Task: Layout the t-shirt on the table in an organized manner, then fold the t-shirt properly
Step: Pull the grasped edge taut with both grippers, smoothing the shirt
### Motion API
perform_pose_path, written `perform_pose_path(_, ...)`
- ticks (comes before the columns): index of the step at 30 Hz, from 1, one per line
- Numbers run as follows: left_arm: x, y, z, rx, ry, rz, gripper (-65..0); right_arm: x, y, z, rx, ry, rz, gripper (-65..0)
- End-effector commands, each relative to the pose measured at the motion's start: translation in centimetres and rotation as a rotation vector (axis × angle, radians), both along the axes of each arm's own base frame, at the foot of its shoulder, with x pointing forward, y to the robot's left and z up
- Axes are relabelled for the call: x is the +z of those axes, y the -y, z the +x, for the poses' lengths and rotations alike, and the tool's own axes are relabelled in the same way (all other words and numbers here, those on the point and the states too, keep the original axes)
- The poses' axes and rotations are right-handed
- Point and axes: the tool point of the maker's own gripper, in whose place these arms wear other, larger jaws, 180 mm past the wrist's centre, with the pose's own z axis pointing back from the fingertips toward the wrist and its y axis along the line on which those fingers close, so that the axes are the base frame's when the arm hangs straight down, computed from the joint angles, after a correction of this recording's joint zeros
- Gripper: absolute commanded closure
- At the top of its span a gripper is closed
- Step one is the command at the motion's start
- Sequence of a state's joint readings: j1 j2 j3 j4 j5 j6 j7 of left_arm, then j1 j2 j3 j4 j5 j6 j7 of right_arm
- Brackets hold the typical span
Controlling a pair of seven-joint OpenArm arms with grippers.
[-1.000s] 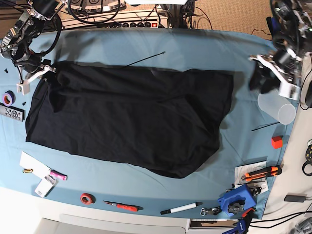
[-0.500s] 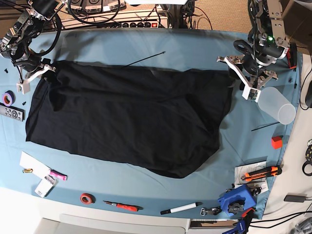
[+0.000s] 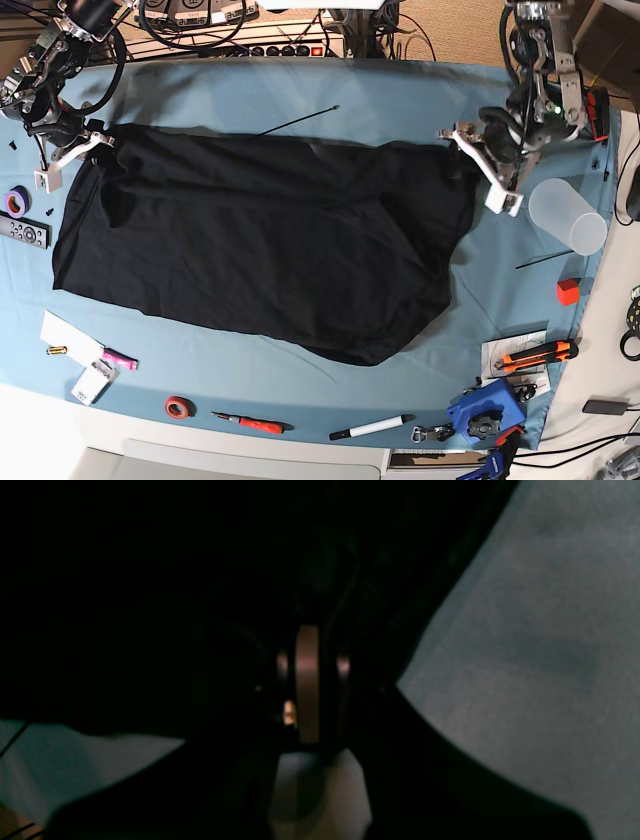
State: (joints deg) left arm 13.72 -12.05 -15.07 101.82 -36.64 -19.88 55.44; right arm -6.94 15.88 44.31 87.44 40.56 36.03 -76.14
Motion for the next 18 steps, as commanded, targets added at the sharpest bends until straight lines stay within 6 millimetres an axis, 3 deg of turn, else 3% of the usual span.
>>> perform_pose_path(1,0.1,0.3,0.0,-0.011,0.001,-0.012,-25.9,1.0,0.8,0.3,0.006,0.014,-0.027,0.0)
perform_pose_path(3,-0.3,0.2,0.1,-0.006,-0.009,-0.013,-21.4,1.0,0.8,0.3,0.006,0.013,-0.028,0.0)
perform_pose_path(6,-0.8,0.2,-0.6,-0.021,-0.047,-0.005,-1.5,1.0,0.7,0.3,0.017,0.018,-0.033,0.0)
perform_pose_path(11,-1.3,0.0,-1.9,-0.015,-0.141,-0.028,0.0,1.9,1.2,0.7,0.057,0.045,-0.059,0.0)
perform_pose_path(18,0.4,-1.1,-2.4,0.007,-0.125,-0.126,0.0,3.5,2.0,0.8,0.032,0.102,-0.020,0.0)
